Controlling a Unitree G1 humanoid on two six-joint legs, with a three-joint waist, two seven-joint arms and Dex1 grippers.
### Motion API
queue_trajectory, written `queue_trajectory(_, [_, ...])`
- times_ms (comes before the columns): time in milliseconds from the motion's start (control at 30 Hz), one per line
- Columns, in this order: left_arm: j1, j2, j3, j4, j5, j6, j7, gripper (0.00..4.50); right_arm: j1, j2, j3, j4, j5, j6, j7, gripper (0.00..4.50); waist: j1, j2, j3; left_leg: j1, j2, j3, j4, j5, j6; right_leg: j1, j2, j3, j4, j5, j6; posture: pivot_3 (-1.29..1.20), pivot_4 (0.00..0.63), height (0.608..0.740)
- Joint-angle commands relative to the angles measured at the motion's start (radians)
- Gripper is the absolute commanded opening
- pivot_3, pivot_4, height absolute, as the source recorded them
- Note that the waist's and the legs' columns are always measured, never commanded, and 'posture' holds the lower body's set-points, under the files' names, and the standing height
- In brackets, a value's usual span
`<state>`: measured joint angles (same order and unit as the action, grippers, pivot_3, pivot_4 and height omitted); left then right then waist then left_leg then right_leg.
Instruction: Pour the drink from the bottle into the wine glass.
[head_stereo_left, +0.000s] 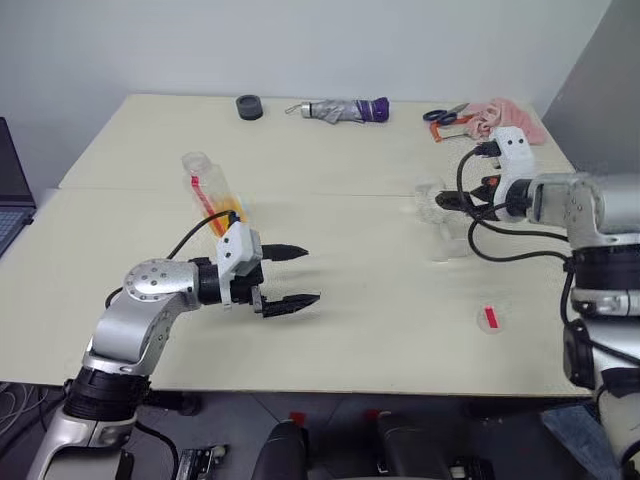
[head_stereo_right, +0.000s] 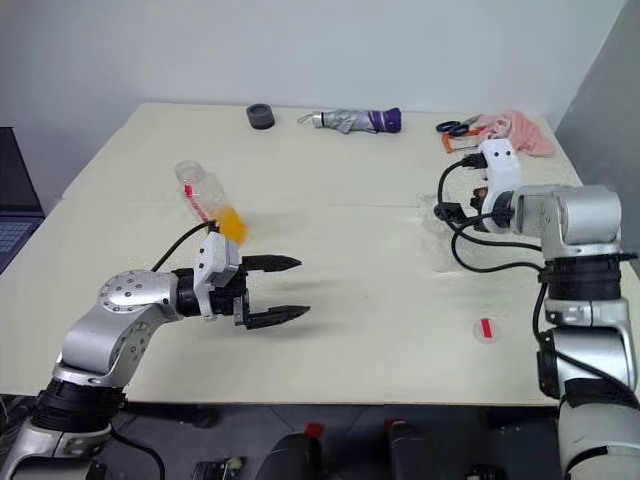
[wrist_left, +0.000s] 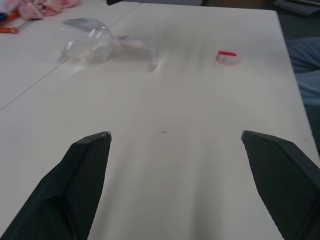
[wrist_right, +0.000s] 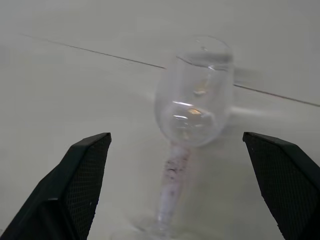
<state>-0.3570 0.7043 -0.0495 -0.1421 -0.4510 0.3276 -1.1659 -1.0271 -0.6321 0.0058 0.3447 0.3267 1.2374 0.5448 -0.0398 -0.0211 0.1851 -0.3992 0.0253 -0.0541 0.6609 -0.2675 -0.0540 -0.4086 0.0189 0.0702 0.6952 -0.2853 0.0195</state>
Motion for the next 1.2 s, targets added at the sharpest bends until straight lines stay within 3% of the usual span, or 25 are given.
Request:
queue_trajectory(33, [-0.028, 0.003, -0.014, 0.008, 0.011, -0.041, -0.042, 4.46, -0.089, -0.016, 0.106, 0.154, -0.027, -0.021, 0.130, 4.50, -0.009, 0.000, 0.000, 0.000, 0.000, 0.000, 0.000, 0.000, 0.001, 0.000, 0.000, 0.000, 0.000, 0.000, 0.000, 0.00, 0.150, 0.740])
queue_trajectory(267, [-0.030, -0.020, -0.037, 0.078, 0.048, -0.129, -0.080, 4.46, -0.240, 0.031, 0.267, 0.481, -0.125, -0.113, 0.309, 4.50, -0.018, 0.001, 0.001, -0.001, 0.000, 0.001, 0.000, -0.001, 0.001, -0.002, -0.001, 0.001, 0.001, 0.000, 0.000, 0.00, 0.150, 0.740])
queue_trajectory(500, [-0.009, -0.043, -0.046, 0.077, 0.066, -0.163, -0.068, 4.46, -0.312, 0.077, 0.339, 0.728, -0.262, -0.284, 0.421, 4.50, -0.018, 0.001, 0.001, -0.001, 0.001, 0.000, 0.001, -0.001, 0.001, -0.002, -0.002, 0.000, 0.001, 0.000, 0.000, 0.00, 0.150, 0.740])
queue_trajectory(600, [-0.002, -0.051, -0.048, 0.070, 0.071, -0.165, -0.056, 4.50, -0.332, 0.100, 0.354, 0.791, -0.310, -0.331, 0.467, 3.91, -0.018, 0.001, 0.001, -0.001, 0.001, 0.000, 0.001, -0.001, 0.001, -0.002, -0.003, 0.000, 0.001, 0.000, 0.000, 0.00, 0.150, 0.740])
queue_trajectory(867, [-0.003, -0.070, -0.056, 0.088, 0.090, -0.187, -0.043, 4.50, -0.344, 0.123, 0.360, 0.864, -0.408, -0.415, 0.525, 0.99, -0.018, 0.001, 0.001, -0.001, 0.001, 0.000, 0.001, -0.001, 0.001, -0.002, -0.003, 0.000, 0.002, 0.000, 0.000, 0.00, 0.150, 0.740])
queue_trajectory(967, [-0.012, -0.073, -0.060, 0.094, 0.095, -0.189, -0.041, 4.50, -0.347, 0.123, 0.343, 0.874, -0.422, -0.422, 0.528, 0.13, -0.017, 0.001, 0.001, -0.001, 0.001, 0.000, 0.001, -0.001, 0.001, -0.002, -0.003, 0.000, 0.002, 0.000, 0.000, 0.00, 0.150, 0.740])
queue_trajectory(1200, [-0.028, -0.071, -0.049, 0.093, 0.089, -0.160, -0.038, 4.50, -0.402, 0.108, 0.273, 0.871, -0.409, -0.402, 0.544, 0.14, -0.017, 0.003, 0.002, -0.001, 0.001, 0.000, 0.001, -0.001, 0.001, -0.002, -0.003, 0.000, 0.002, 0.000, 0.000, 0.00, 0.150, 0.740])
